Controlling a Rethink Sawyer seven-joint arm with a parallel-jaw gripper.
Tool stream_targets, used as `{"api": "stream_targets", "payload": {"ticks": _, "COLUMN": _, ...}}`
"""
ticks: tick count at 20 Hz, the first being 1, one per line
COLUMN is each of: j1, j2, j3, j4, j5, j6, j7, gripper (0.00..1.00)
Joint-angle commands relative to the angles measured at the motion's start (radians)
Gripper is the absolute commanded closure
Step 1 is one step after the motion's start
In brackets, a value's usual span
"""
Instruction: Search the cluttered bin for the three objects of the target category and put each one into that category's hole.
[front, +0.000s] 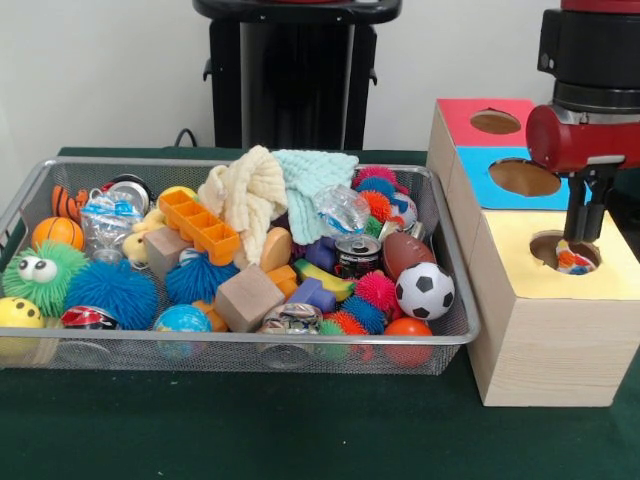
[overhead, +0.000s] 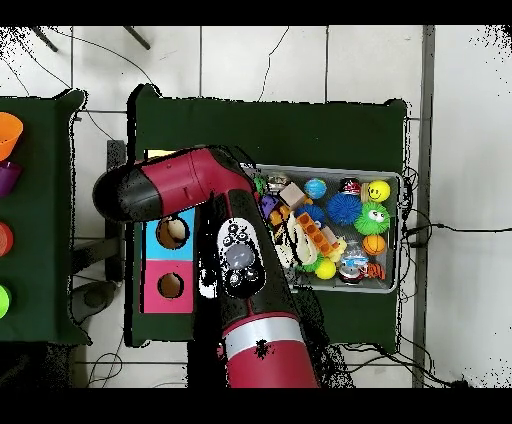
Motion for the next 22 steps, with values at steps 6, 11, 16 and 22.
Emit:
{"api": "stream_targets", "payload": {"ticks": 6, "j1": -0.004, "j2": 0.043, "j3": 0.064, "j4": 0.074, "j5": -0.039, "j6": 0.069, "j7": -0.088, "gripper": 1.0}}
{"api": "stream_targets", "payload": {"ticks": 11, "j1": -0.004, "j2": 0.059, "j3": 0.067, "j4": 0.063, "j5": -0.045, "j6": 0.072, "j7": -0.096, "gripper": 1.0}}
{"api": "stream_targets", "payload": {"ticks": 16, "j1": 0.014, "j2": 0.081, "j3": 0.05, "j4": 0.042, "j5": -0.059, "j6": 0.085, "j7": -0.088, "gripper": 1.0}}
{"api": "stream_targets", "payload": {"ticks": 22, "j1": 0.028, "j2": 0.094, "j3": 0.037, "j4": 0.032, "j5": -0.067, "j6": 0.089, "j7": -0.082, "gripper": 1.0}}
